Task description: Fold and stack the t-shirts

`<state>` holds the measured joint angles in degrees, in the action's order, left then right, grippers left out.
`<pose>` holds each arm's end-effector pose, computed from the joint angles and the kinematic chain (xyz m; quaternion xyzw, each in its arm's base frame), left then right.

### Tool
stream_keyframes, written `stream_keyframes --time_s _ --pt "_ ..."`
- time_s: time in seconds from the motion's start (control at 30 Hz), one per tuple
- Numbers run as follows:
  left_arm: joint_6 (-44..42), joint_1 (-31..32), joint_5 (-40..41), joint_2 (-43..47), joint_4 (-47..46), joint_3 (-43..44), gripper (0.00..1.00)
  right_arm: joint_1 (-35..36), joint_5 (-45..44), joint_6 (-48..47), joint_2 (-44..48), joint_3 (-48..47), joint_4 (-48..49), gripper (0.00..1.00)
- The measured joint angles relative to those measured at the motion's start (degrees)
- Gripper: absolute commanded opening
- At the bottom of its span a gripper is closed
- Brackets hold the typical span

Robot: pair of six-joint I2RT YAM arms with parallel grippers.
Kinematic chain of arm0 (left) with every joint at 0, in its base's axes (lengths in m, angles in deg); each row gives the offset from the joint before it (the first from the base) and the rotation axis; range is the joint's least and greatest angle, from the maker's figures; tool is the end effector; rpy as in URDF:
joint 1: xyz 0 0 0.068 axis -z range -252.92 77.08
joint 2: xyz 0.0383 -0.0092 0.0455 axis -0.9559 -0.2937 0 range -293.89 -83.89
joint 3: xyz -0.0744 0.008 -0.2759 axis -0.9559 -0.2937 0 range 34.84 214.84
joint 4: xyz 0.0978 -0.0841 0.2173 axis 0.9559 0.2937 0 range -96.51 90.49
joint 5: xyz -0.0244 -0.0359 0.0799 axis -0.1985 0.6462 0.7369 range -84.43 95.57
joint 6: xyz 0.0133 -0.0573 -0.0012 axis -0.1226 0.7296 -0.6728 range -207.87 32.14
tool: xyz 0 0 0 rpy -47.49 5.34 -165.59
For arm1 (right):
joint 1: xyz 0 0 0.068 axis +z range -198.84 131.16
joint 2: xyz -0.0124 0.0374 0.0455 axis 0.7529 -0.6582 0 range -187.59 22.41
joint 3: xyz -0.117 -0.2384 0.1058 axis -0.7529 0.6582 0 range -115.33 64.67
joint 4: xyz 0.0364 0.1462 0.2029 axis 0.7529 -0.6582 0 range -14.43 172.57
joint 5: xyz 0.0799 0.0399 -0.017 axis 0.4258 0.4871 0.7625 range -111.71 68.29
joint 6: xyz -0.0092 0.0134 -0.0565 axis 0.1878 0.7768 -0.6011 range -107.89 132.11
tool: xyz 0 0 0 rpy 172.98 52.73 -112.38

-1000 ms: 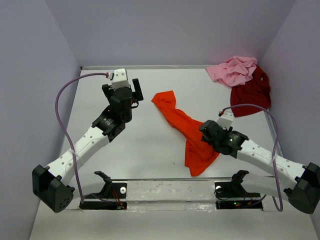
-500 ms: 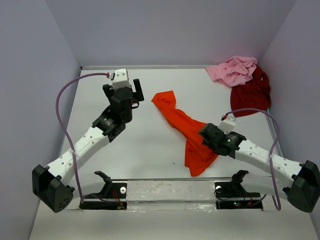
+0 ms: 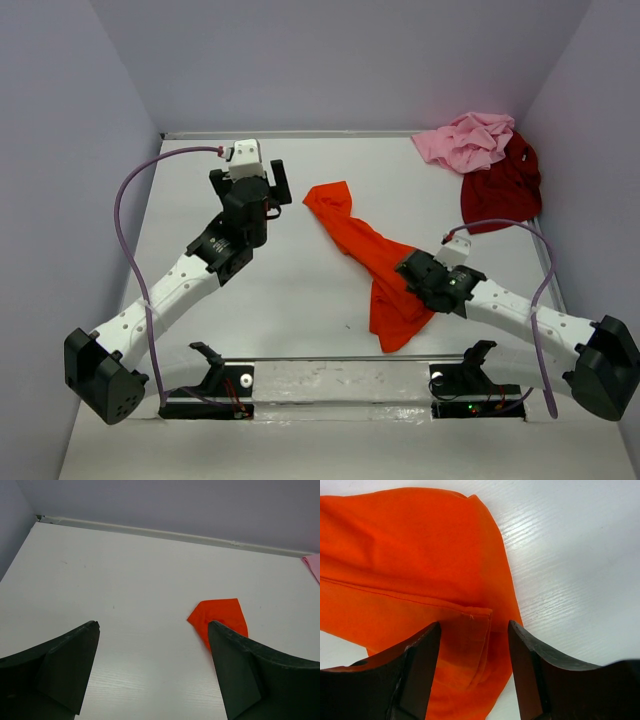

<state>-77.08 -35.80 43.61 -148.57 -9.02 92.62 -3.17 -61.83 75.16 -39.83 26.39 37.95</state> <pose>0.2150 -0.1297 0.3873 -0.0576 0.7259 -0.0423 0.6841 0.1380 0.1020 0.2190 0.2024 0.9027 -0.0545 0.3757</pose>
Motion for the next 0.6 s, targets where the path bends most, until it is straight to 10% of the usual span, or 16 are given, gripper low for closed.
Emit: stream_keyframes --time_s 0.6 --pt "-0.09 0.94 0.66 0.00 0.00 0.00 0.99 0.00 -1.07 -0.94 0.50 0.81 3.56 0.23"
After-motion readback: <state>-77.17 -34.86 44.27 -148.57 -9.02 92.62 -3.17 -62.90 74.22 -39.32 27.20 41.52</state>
